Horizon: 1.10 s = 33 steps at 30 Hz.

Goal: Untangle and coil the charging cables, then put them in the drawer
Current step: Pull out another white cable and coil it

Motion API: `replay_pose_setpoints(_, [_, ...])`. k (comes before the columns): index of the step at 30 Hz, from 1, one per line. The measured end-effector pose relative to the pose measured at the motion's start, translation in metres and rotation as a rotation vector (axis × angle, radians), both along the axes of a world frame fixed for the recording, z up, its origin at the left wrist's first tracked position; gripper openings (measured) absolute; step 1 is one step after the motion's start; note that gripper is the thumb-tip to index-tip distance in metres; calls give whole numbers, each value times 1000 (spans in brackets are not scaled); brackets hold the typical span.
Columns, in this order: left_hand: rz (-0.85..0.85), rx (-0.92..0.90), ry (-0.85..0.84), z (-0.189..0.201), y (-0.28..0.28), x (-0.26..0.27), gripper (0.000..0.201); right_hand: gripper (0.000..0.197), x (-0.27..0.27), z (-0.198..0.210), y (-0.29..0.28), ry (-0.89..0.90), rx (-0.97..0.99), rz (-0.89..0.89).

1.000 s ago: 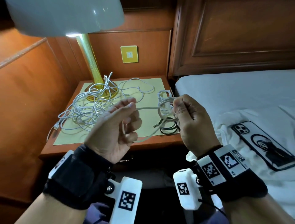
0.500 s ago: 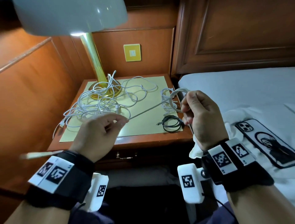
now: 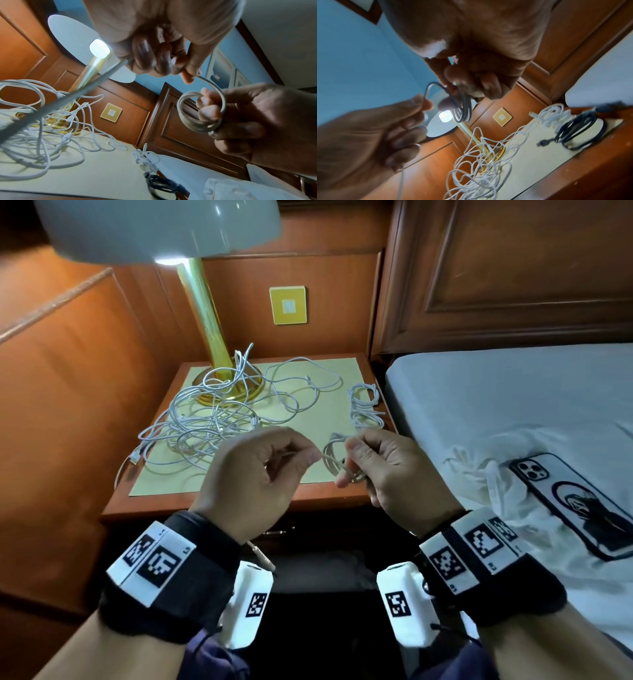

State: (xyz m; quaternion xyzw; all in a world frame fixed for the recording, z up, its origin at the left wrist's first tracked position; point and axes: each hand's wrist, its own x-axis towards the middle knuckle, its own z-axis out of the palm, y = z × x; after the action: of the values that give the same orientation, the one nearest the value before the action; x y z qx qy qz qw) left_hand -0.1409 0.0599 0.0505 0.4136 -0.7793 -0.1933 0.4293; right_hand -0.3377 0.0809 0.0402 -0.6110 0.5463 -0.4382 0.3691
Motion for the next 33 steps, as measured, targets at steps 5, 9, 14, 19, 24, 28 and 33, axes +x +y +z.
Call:
replay_pose_setpoints(5, [146, 106, 68, -6, -9, -2, 17, 36, 14, 3, 0, -256, 168, 82])
replay_pose_setpoints(9, [120, 233, 83, -7, -13, -10, 14, 38, 17, 8, 0, -423, 266, 21])
replay_pose_setpoints(14, [102, 269, 79, -6, -25, -19, 22, 33, 13, 10, -4, -470, 292, 30])
replay_pose_setpoints(19, [-39, 393, 197, -10, -30, -29, 23, 34, 8, 11, -8, -488, 296, 19])
replay_pose_setpoints(24, [-110, 525, 394, -4, -27, -37, 24, 39, 2, 4, -10, -333, 177, -3])
replay_pose_setpoints(28, [-20, 445, 400, -7, -27, -40, 16, 36, 4, -3, -10, -303, 158, 5])
replay_pose_setpoints(33, [55, 361, 335, -7, -26, -43, 15, 27, 4, -5, -9, -241, 144, -20])
